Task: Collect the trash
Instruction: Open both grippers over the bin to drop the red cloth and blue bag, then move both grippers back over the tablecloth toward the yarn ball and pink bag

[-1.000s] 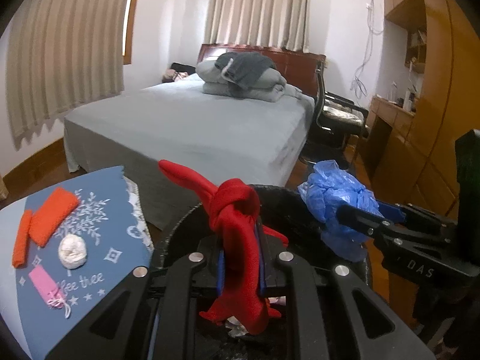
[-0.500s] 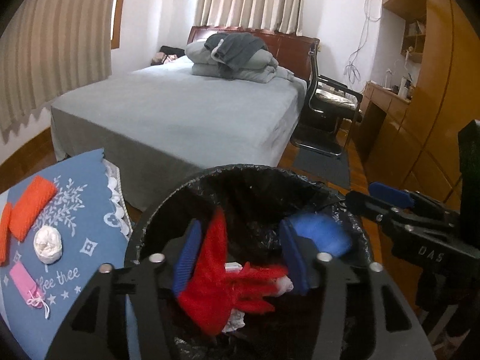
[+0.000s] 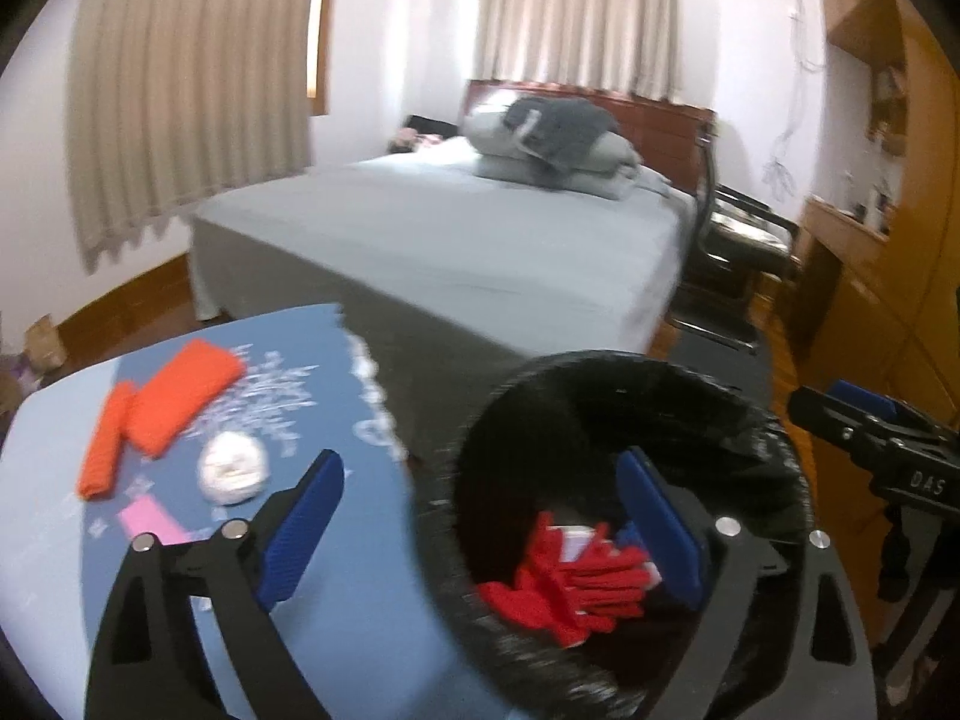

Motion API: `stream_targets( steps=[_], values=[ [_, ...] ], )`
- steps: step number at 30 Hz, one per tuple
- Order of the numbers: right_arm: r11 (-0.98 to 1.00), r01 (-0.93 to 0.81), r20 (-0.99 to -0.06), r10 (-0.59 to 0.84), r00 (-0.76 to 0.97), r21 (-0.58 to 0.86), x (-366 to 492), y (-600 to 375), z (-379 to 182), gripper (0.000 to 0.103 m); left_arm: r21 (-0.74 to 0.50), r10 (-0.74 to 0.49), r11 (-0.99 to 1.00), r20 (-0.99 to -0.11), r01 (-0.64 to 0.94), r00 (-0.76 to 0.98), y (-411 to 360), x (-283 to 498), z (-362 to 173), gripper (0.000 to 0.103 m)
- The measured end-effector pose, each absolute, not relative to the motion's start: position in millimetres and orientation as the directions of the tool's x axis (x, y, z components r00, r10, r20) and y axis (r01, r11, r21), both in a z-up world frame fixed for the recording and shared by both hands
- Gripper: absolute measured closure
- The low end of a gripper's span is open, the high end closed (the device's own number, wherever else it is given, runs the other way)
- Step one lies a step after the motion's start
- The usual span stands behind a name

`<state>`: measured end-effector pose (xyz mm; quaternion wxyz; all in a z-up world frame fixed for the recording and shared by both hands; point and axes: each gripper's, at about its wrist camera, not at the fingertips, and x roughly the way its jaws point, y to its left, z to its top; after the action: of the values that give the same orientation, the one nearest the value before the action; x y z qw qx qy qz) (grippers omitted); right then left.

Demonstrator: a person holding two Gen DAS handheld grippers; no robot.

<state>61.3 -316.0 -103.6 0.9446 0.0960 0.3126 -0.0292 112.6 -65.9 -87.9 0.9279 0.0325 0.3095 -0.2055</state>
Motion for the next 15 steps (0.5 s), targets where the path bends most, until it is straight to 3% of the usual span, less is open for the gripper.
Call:
stream_targets(
  steps=[15],
  values=[
    [0.982, -0.072, -0.600, 0.165, 0.783, 0.176, 108.1, -212.5, -105.9, 0.006, -0.033, -0.096, 0.995, -0.581, 0.094, 0.808, 68.5, 116.0, -97.4, 0.010]
  ],
)
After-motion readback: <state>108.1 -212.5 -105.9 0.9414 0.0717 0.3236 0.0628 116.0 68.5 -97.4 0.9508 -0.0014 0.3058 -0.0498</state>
